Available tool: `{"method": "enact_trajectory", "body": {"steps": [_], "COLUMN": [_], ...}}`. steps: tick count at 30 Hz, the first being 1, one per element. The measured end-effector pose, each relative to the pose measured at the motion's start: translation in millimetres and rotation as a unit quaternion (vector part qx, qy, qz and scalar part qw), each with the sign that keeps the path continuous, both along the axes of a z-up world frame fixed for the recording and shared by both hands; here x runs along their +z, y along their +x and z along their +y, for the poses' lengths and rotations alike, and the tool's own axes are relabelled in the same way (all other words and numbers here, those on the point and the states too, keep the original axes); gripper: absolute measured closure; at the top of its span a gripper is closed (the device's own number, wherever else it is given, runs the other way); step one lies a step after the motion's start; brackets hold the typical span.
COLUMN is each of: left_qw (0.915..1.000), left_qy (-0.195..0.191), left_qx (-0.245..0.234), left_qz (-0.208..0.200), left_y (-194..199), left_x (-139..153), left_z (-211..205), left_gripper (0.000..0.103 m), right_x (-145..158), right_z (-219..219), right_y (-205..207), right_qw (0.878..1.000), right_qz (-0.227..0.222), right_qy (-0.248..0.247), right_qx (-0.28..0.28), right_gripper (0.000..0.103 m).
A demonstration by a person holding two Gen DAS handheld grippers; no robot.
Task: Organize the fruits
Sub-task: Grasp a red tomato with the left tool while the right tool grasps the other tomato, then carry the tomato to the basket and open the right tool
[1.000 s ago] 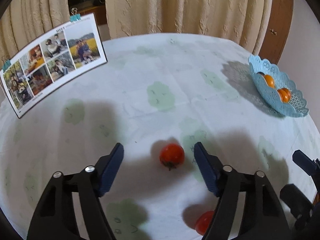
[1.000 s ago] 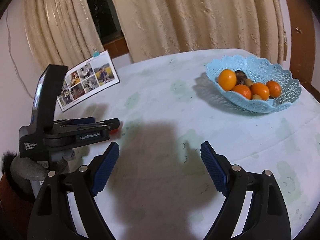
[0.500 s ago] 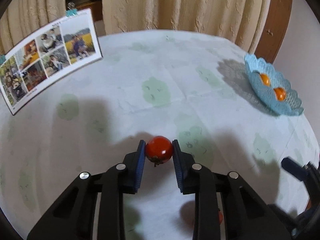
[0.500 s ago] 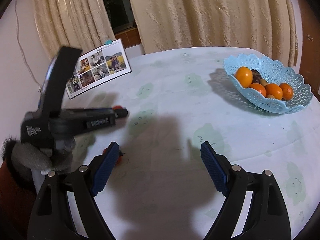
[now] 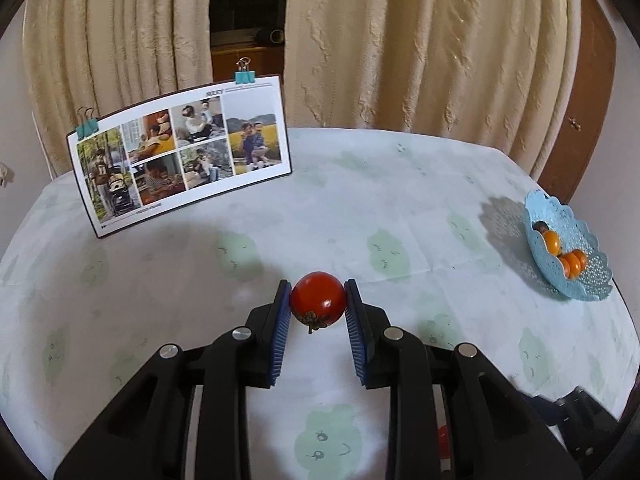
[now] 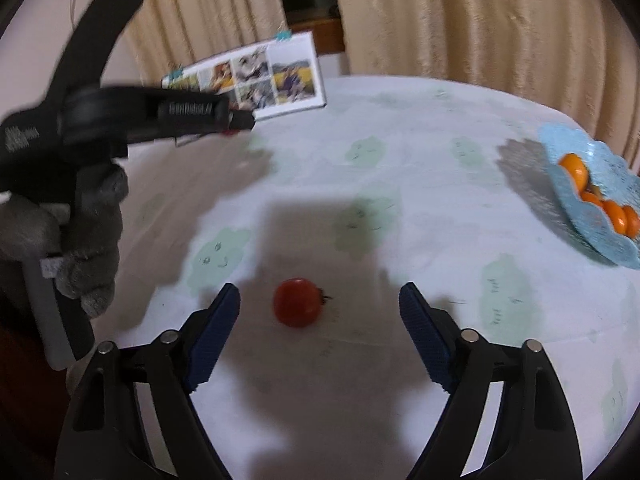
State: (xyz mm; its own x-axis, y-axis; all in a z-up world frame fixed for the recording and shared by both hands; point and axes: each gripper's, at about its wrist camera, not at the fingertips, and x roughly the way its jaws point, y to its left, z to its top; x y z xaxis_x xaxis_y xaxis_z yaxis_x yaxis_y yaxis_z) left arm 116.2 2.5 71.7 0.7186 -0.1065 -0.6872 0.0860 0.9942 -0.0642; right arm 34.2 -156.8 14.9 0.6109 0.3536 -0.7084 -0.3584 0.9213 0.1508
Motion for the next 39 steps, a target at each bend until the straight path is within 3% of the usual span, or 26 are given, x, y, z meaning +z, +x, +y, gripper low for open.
{"method": "enact_trajectory", "body": {"steps": [6, 11, 21, 31, 39], "left_qw": [1.0, 1.0, 0.9999, 0.9991, 0.9976], "left_qy": [0.005, 0.005, 0.011, 0.036, 0.061], "left_qx": [0.003, 0.003, -0.004, -0.021, -0.032], "left_qz": [0.001, 0.002, 0.007, 0.001, -0.008], "left_y": [-1.0, -0.7, -0.4, -6.0, -10.0], "left_x": [-2.3, -3.4, -9.1, -12.8, -11.3], "left_z": [-0.6, -1.2, -7.8, -28.0, -43.3], "left_gripper": [0.076, 0.076, 0.076, 0.076, 0.076], "right_x": [-13.1, -15.0, -8.8, 20.8, 55.7], "right_z": [15.9, 17.7, -1.4, -62.9, -120.0], "right_y": [12.8, 13.3, 5.0, 2.5, -3.3], "right_qw": [0.999, 0.999, 1.0, 0.997, 0.985], "right_qz": [0.032, 0.028, 0.025, -0.011, -0.06], "right_qy": [-0.023, -0.033, -0.01, 0.025, 0.053], "right_qx": [0.018, 0.018, 0.0, -0.077, -0.151], "right_gripper": [0.05, 0.068, 0.069, 0.069, 0.069]}}
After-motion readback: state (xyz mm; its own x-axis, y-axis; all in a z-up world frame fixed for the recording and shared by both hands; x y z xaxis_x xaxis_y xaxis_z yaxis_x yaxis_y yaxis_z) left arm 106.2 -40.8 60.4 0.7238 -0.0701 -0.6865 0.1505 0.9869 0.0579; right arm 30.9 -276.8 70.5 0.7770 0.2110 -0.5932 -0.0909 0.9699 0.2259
